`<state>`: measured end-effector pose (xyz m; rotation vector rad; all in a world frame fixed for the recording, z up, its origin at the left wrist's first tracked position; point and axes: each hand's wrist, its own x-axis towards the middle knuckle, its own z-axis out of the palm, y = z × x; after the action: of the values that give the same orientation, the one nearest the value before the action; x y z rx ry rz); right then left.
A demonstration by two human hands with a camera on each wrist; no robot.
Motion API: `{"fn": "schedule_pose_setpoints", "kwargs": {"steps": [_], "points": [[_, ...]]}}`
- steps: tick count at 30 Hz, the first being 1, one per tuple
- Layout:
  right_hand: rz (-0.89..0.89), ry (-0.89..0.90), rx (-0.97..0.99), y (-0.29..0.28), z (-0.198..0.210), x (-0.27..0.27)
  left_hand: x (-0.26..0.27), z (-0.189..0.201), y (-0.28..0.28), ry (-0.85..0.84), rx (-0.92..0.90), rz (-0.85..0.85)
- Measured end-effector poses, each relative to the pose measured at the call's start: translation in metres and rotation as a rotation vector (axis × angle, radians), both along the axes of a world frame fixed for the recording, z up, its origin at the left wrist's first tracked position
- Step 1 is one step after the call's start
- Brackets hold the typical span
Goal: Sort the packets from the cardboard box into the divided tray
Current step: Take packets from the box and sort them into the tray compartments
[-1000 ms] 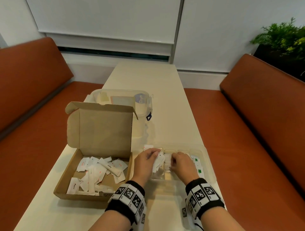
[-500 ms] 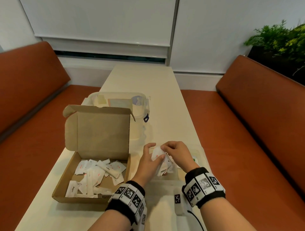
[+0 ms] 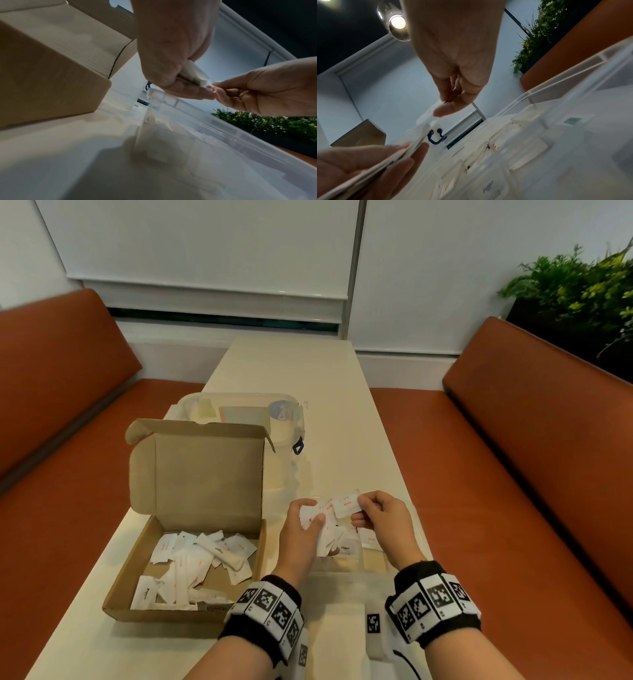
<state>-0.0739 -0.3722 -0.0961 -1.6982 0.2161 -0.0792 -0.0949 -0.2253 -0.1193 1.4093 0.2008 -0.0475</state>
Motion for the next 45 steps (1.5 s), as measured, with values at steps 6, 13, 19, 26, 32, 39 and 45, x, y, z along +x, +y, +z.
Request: {"fn": "schedule_pose_setpoints", "kwargs": {"steps": [6,13,19,26,32,39,45], "points": [[0.077,-0.057,-0.134,-0.006,0.011,-0.005,0.000,-0.002,0.000,-0.075,0.143,-0.028],[0.344,-0.087,-0.562,0.004,0.030,0.003,-0.001,-0.003,-0.004,-0.085,0.216,-0.097],[0.226,-0.095,-0.477,0.010,0.018,0.002,-0.003,-0.005,-0.001,-0.068,0.143,-0.051],[0.179,-0.029,-0.322,0.010,0.003,-0.003,-0.003,-0.008,0.004,-0.093,0.228,0.068],[0.179,0.001,-0.220,0.009,0.004,-0.004,-0.007,-0.003,0.009,-0.091,0.335,0.072],[0.339,0.055,-0.833,-0.003,0.001,0.010,-0.004,-0.005,0.014,-0.076,0.202,0.178],[0.487,0.125,-1.067,0.007,-0.017,0.012,-0.001,-0.016,0.016,-0.064,0.258,0.167]]}}
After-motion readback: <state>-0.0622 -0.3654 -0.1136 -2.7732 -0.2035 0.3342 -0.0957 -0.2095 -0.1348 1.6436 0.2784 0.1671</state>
